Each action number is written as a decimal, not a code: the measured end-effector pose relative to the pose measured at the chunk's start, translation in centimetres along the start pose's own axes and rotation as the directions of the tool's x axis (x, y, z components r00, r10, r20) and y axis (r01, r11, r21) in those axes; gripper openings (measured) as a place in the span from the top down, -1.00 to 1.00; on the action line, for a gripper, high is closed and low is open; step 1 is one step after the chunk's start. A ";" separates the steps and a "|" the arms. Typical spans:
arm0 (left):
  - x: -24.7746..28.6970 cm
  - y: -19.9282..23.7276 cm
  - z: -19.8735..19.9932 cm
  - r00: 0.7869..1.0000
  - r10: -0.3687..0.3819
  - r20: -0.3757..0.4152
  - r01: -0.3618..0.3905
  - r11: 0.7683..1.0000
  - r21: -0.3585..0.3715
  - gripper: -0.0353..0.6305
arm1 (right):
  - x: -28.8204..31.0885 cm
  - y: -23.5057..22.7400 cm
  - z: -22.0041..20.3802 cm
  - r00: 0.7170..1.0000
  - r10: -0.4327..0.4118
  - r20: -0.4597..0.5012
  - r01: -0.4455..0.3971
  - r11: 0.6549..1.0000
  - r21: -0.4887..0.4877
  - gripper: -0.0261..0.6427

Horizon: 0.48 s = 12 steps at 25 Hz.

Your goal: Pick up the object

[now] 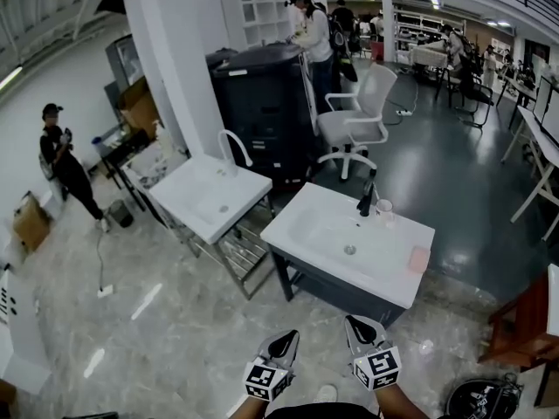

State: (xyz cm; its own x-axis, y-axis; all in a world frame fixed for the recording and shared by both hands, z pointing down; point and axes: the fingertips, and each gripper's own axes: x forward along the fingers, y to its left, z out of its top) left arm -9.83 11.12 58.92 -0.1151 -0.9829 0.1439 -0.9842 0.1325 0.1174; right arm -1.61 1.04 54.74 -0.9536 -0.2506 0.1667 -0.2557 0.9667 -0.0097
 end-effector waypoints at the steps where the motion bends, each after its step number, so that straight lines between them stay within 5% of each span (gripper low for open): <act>1: 0.7 0.0 0.1 1.000 0.000 0.000 0.000 1.000 0.001 0.84 | 0.2 -0.7 0.0 1.000 -0.004 0.000 0.004 1.000 0.000 0.91; 12: 4.9 1.0 0.2 1.000 0.008 -0.027 -0.008 1.000 -0.002 0.84 | 1.7 -5.7 0.6 0.998 -0.053 0.029 0.053 0.998 0.017 0.91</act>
State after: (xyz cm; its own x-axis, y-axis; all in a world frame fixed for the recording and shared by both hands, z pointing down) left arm -11.38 6.39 59.58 -0.1190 -0.9781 0.1710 -0.9830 0.1403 0.1184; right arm -1.86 -4.97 54.49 -0.9429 -0.3031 0.1380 -0.3083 0.9511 -0.0176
